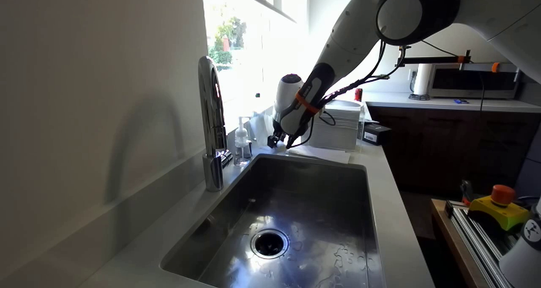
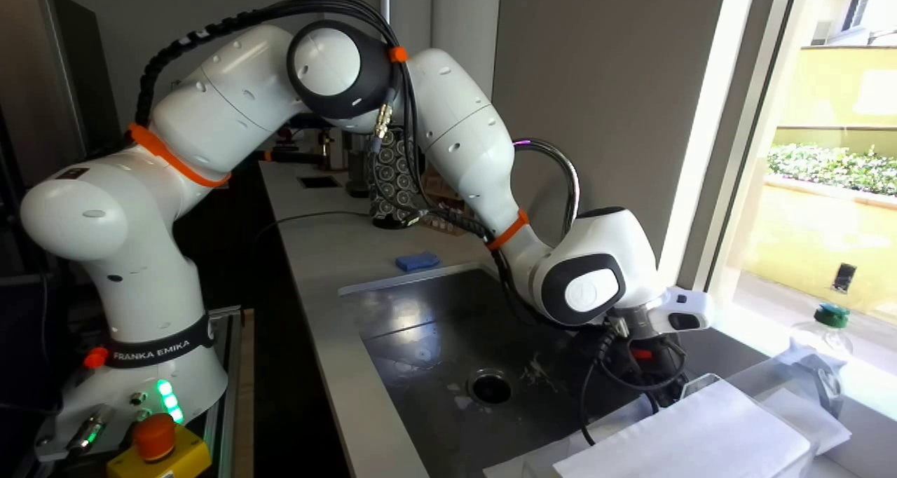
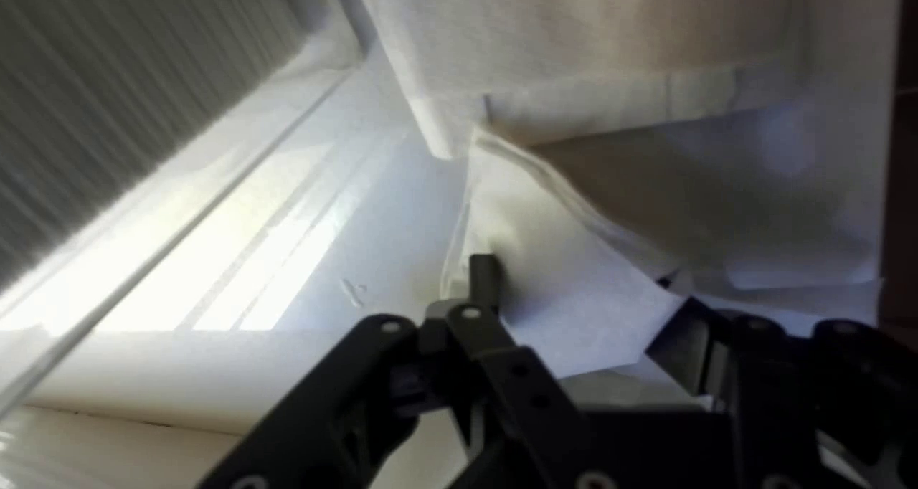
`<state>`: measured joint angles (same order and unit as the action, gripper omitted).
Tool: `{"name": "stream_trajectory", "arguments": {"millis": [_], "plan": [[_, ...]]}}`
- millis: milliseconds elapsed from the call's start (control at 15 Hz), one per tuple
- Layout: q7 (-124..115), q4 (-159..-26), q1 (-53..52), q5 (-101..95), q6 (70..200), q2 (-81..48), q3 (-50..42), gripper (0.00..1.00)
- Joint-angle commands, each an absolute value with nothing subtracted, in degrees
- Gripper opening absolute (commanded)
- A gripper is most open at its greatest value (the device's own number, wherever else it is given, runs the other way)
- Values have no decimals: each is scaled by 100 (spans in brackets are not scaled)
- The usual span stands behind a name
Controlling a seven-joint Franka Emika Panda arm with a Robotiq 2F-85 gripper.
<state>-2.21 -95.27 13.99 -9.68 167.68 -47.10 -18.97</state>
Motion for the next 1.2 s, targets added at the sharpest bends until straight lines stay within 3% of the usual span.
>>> {"name": "stream_trajectory", "arguments": {"millis": [0,200,1133], "plan": [[-229,-9352,1429,-816,16742,-4919,-1872,19],[-201,-9410,1417,-811,16722,-4808,-1838,1],[465,-10647,1494,-878,16282,-3075,-1292,2]]}}
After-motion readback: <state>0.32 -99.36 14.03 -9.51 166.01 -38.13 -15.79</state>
